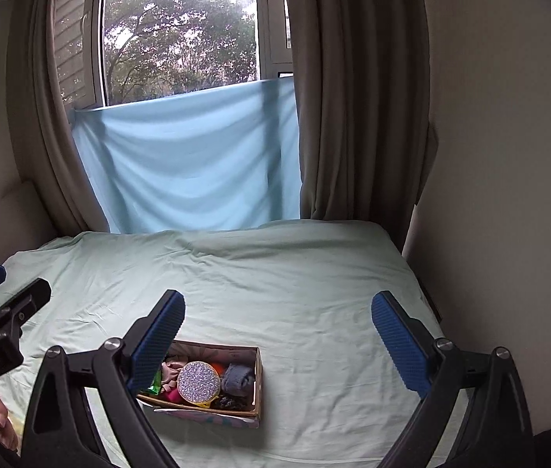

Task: Organize soft objects

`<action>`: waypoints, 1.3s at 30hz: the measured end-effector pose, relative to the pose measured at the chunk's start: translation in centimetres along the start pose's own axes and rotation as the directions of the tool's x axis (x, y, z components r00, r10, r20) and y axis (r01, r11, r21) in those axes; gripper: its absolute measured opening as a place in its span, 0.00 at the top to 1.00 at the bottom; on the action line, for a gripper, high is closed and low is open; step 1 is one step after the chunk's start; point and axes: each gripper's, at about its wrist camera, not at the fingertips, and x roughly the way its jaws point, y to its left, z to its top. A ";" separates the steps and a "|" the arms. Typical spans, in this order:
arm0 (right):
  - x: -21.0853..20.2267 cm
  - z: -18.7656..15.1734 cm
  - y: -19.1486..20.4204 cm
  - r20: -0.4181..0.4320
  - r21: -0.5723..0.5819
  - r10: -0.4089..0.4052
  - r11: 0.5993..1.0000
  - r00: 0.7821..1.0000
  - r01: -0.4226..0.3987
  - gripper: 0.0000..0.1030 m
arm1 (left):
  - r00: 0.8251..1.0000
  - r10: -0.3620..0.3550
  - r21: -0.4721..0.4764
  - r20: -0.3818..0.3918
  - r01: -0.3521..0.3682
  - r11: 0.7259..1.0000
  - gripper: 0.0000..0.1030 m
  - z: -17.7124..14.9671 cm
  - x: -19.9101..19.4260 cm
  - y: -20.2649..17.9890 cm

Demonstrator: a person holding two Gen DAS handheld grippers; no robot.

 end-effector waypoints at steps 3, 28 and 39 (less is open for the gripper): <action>-0.3 0.1 -0.1 0.005 0.000 0.000 1.000 1.000 0.000 0.07 | 1.000 0.001 0.003 0.000 -0.001 1.000 0.00 -0.2 -0.1 -0.1; -1.2 0.1 0.3 0.025 0.000 0.001 1.000 1.000 -0.001 0.07 | 1.000 0.018 0.008 -0.004 -0.018 1.000 0.00 -1.0 -0.6 0.1; -1.1 0.3 0.0 0.033 -0.003 0.002 1.000 0.999 -0.002 0.07 | 1.000 0.017 0.020 -0.002 -0.017 1.000 0.00 -1.0 -0.7 -0.1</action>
